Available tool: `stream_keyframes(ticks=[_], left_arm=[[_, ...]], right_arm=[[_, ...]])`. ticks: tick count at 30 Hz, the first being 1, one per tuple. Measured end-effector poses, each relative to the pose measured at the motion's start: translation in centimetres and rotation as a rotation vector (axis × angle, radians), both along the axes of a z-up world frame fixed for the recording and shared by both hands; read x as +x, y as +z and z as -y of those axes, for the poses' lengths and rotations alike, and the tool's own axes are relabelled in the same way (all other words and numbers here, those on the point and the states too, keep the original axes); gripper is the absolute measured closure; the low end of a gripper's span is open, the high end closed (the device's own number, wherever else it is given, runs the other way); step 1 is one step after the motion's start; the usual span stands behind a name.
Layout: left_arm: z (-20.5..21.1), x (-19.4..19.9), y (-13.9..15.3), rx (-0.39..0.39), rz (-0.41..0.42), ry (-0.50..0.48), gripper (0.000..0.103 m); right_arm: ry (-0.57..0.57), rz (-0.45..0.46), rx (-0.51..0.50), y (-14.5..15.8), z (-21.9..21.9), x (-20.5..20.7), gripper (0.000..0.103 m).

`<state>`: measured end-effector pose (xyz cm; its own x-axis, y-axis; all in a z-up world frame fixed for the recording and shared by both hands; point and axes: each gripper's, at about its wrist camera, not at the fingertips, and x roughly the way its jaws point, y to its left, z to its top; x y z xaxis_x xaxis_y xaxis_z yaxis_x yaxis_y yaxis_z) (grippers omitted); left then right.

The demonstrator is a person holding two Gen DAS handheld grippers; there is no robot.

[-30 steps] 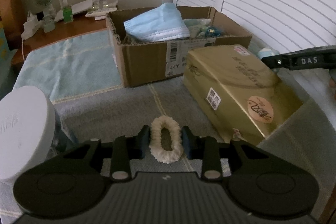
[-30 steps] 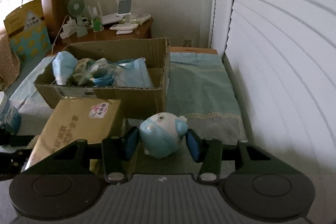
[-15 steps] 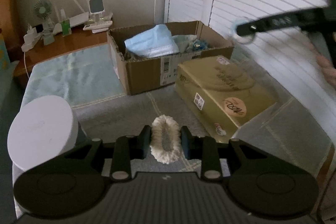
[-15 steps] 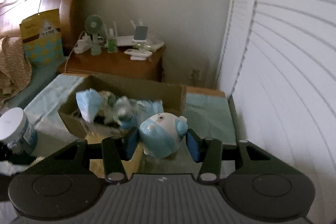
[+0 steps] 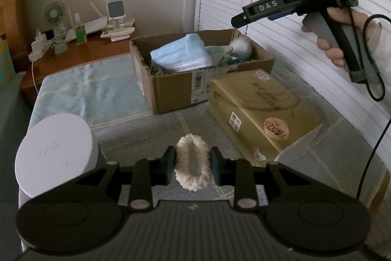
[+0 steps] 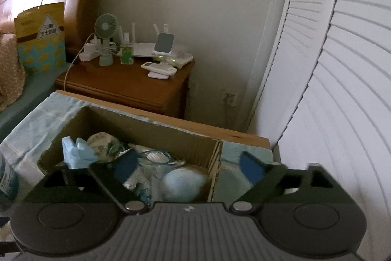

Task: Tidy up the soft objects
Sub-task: 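Lower the blue toy into the cardboard box and open the right tool, then carry the white ring into the cardboard box and open the left tool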

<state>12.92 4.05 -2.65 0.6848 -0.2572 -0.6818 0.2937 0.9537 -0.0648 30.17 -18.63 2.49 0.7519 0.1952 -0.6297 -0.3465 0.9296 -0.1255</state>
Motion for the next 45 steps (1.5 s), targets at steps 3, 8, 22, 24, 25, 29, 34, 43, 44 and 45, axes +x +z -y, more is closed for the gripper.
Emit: stream_keyframes(ticks=[3,8,22,24,25,29,34,43,44,45], left_arm=[[0.0,0.1,0.0,0.002,0.0,-0.004,0.074],[0.3,0.1,0.5,0.016,0.013,-0.025,0.074],[1.0,2.1,5.3,0.018,0.03,-0.114,0.074],[1.4,2.9,6.4,0.018,0.043,-0.128,0.074],[1.6,3.5,7.0,0.017,0.05,-0.135,0.074],[2.9,6.2,8.8,0.02,0.077,-0.161,0.074],[5.0,10.7,9.8,0.027,0.103,-0.166,0.074],[8.3,17.6,7.9,0.036,0.066,-0.162,0.068],[8.4,18.0,7.7,0.03,0.062,-0.163,0.054],[8.5,18.2,7.5,0.031,0.067,-0.155,0.037]], right_arm=[[-0.005,-0.003,0.003,-0.1,0.4,-0.8,0.0],[-0.008,-0.004,-0.012,0.1,0.6,-3.4,0.0],[-0.09,-0.049,0.041,-0.4,1.6,-12.5,0.0],[-0.101,-0.045,0.047,-0.6,1.7,-13.5,0.0],[-0.101,-0.044,0.051,-0.7,1.7,-13.9,0.0],[-0.088,-0.048,0.08,-0.8,2.0,-15.2,0.0],[-0.083,-0.051,0.094,-0.7,2.4,-16.0,0.0],[-0.115,-0.047,0.099,-0.5,3.6,-15.9,0.0],[-0.118,-0.046,0.1,-0.5,3.7,-15.9,0.0],[-0.122,-0.045,0.101,-0.4,3.8,-15.8,0.0]])
